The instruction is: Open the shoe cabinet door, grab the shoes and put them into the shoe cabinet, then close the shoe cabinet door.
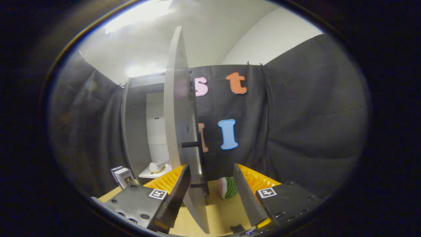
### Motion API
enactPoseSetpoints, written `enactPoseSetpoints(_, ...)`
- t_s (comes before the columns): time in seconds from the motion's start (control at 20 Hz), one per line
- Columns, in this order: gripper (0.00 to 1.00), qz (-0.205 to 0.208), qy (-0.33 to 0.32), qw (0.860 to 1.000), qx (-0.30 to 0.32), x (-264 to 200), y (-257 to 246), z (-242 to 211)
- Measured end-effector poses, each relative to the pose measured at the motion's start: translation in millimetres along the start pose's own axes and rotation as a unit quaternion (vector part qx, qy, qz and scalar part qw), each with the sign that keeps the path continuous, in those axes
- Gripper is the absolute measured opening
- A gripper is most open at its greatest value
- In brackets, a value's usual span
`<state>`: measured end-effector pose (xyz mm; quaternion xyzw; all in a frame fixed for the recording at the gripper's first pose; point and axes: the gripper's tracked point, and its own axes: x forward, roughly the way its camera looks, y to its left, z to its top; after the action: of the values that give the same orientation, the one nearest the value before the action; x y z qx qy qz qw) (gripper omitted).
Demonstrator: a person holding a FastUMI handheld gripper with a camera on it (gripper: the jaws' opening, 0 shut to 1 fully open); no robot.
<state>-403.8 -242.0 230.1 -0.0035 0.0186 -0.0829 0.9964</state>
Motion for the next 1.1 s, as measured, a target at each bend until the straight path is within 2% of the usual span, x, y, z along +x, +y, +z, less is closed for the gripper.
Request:
enactPoseSetpoints(0.6,0.84,0.114,0.022,0.993,0.029,22.2,108.3,-19.4)
enactPoseSetpoints(1.1,0.85,0.178,0.067,0.98,0.061,70.8,203.8,-56.7)
